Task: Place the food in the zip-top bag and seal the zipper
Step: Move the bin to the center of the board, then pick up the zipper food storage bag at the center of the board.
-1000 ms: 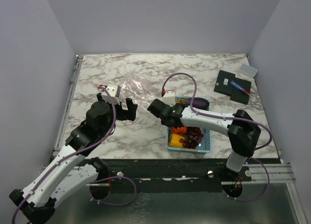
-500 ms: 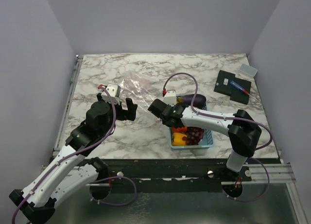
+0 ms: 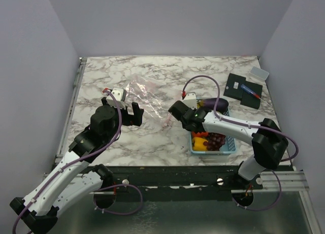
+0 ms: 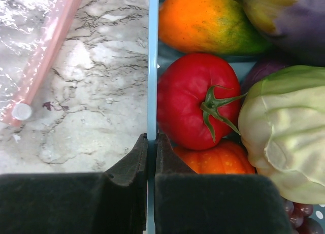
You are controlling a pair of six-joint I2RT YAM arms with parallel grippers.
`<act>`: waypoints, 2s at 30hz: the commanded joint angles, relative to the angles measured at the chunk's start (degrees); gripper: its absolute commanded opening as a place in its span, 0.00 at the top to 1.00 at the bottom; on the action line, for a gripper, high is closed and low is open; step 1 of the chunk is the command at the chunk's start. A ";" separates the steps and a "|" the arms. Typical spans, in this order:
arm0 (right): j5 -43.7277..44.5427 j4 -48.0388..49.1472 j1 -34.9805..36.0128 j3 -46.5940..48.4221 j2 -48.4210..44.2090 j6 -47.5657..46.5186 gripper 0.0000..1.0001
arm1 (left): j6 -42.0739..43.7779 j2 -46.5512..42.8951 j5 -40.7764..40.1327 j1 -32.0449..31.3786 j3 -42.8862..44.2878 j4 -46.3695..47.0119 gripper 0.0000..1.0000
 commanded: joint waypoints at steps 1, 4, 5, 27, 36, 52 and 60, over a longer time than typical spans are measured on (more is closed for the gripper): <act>1.05 3.67 -1.11 -1.98 -2.82 -6.93 1.00 | 0.29 0.36 0.64 0.25 -0.64 -0.13 0.01; -0.13 4.50 -2.13 -2.96 -3.69 -10.07 0.99 | 0.32 0.55 0.57 0.26 -0.63 -0.13 0.01; -0.47 4.76 -2.50 -3.18 -3.96 -11.16 0.99 | 0.36 0.59 0.57 0.29 -0.64 -0.13 0.01; -5.60 5.24 -5.43 -3.59 -5.19 -17.35 0.77 | 0.29 1.14 0.39 0.29 -0.63 -0.22 0.01; -6.11 0.18 -5.42 1.57 -7.86 -13.23 0.61 | 0.32 0.80 0.40 0.28 -0.55 -0.30 0.01; -20.80 9.41 -5.42 4.91 -11.06 -6.81 0.38 | 0.20 0.84 0.23 0.29 -0.38 -0.55 0.01; -23.09 13.72 -5.42 4.17 -6.28 -0.38 0.31 | 0.14 0.45 0.20 0.29 -0.37 -0.56 0.01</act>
